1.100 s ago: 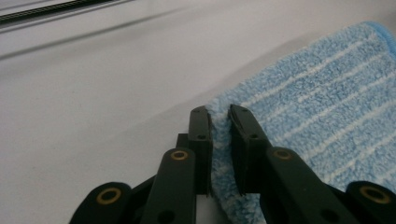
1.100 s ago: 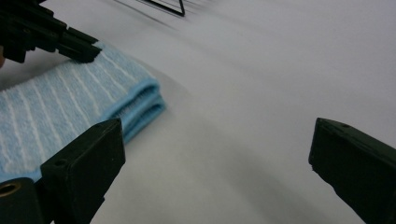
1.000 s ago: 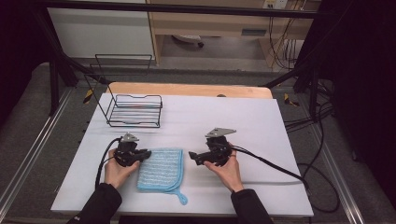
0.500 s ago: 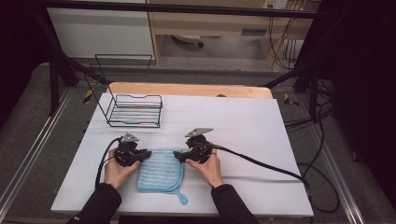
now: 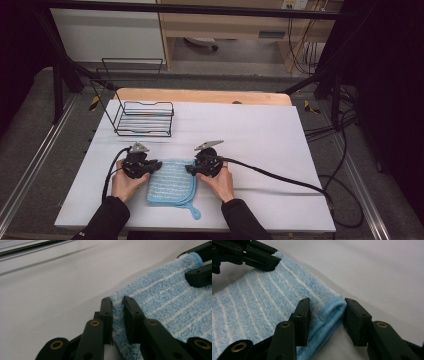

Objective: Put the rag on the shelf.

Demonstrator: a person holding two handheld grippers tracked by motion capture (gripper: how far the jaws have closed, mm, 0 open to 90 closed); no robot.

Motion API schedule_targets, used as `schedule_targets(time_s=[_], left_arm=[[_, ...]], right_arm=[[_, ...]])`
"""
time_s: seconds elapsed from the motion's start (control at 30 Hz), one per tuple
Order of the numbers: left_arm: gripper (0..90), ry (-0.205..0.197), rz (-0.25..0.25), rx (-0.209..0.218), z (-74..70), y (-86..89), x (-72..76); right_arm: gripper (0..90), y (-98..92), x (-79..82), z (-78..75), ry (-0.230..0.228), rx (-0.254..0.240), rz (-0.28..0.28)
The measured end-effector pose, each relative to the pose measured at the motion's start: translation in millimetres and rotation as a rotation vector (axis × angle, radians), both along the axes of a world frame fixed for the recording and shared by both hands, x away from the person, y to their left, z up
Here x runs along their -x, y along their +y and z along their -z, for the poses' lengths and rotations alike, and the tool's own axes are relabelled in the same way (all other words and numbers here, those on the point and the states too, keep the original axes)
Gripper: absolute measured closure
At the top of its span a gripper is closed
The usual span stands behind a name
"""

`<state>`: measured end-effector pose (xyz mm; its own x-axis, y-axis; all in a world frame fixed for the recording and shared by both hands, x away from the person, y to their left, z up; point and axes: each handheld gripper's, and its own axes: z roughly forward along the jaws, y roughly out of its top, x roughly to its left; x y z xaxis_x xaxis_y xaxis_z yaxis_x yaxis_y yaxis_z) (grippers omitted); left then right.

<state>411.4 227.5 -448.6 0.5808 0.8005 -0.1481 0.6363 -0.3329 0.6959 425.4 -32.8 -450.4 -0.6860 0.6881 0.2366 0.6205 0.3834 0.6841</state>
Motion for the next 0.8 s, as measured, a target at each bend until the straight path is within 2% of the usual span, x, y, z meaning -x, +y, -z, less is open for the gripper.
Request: schedule_targets(time_s=[0.13, 0.27, 0.37, 0.6, 0.8], left_arm=[[77.0, -0.005, 0.001, -0.004, 0.1, -0.3, 0.3], [77.0, -0.002, 0.003, 0.004, 0.4, 0.5, -0.2], [77.2, -0.002, 0.009, 0.01, 0.7, 1.6, -0.6], [81.1, 0.022, 0.002, 0.074, 1.0, 7.9, -2.2], [82.3, -0.011, -0.005, 0.099, -5.8, 10.8, 1.7]], right_arm=[[62.0, 0.1, -0.3, -1.0, 0.031, -0.007, 0.016], [71.0, 0.7, -1.6, -1.1, 0.087, -0.033, 0.025], [75.2, 1.0, -1.6, -0.6, 0.109, -0.049, 0.025], [79.4, -0.2, -1.2, -3.2, 0.109, -0.073, 0.034], [79.5, -1.3, 2.7, -8.3, 0.077, -0.089, 0.038]])
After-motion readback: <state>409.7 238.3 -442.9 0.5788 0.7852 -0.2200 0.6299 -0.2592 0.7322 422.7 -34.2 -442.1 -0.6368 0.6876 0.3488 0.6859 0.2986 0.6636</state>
